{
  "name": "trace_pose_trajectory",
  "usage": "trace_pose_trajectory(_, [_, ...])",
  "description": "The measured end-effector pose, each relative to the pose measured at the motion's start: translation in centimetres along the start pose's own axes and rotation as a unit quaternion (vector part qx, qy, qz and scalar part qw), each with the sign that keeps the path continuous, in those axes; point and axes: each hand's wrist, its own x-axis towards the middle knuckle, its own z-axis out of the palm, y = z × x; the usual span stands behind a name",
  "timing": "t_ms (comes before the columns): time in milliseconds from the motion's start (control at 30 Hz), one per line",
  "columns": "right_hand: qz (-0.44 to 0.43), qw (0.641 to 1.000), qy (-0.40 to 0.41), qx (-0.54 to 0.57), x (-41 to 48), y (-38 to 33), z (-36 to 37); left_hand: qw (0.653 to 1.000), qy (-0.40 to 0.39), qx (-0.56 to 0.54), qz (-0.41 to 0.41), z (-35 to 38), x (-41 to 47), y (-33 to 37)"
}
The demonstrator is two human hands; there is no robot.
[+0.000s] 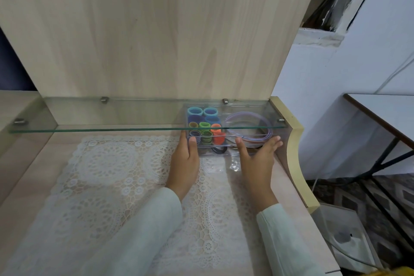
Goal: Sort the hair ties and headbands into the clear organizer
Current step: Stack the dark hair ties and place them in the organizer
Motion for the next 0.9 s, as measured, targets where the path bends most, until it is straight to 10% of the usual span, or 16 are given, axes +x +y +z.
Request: trace_pose_trajectory(900, [-0.006, 1.0, -0.01, 0.009, -1.5, 0.2, 0.7, 0.984, -0.054, 0.158, 0.056, -2.2, 0.0, -1.3])
